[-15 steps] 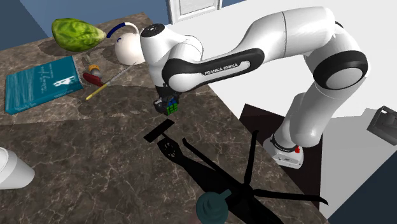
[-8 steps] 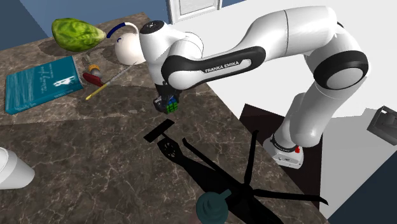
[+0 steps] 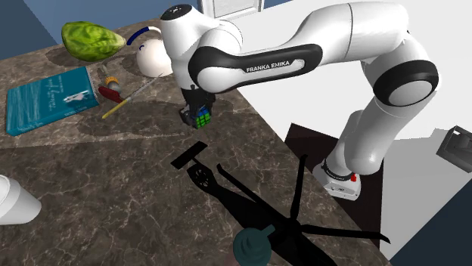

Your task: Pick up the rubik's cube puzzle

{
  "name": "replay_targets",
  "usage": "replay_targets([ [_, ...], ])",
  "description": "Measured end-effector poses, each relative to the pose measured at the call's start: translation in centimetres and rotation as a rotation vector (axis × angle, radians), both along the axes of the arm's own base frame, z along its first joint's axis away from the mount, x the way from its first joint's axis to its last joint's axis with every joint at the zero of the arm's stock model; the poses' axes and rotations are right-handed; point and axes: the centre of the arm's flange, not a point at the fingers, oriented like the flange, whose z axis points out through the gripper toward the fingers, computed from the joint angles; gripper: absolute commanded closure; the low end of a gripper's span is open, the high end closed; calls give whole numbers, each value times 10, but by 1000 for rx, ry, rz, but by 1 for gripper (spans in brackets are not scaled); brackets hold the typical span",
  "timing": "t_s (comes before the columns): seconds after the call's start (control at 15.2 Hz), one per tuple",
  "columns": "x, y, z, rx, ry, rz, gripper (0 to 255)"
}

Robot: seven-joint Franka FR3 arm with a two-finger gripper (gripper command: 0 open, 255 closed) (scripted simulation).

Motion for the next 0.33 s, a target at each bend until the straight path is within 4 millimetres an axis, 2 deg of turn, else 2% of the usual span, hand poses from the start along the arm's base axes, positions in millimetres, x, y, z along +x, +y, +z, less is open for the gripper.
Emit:
replay_targets([
  [0.33,0,0,24,0,0,0,255],
])
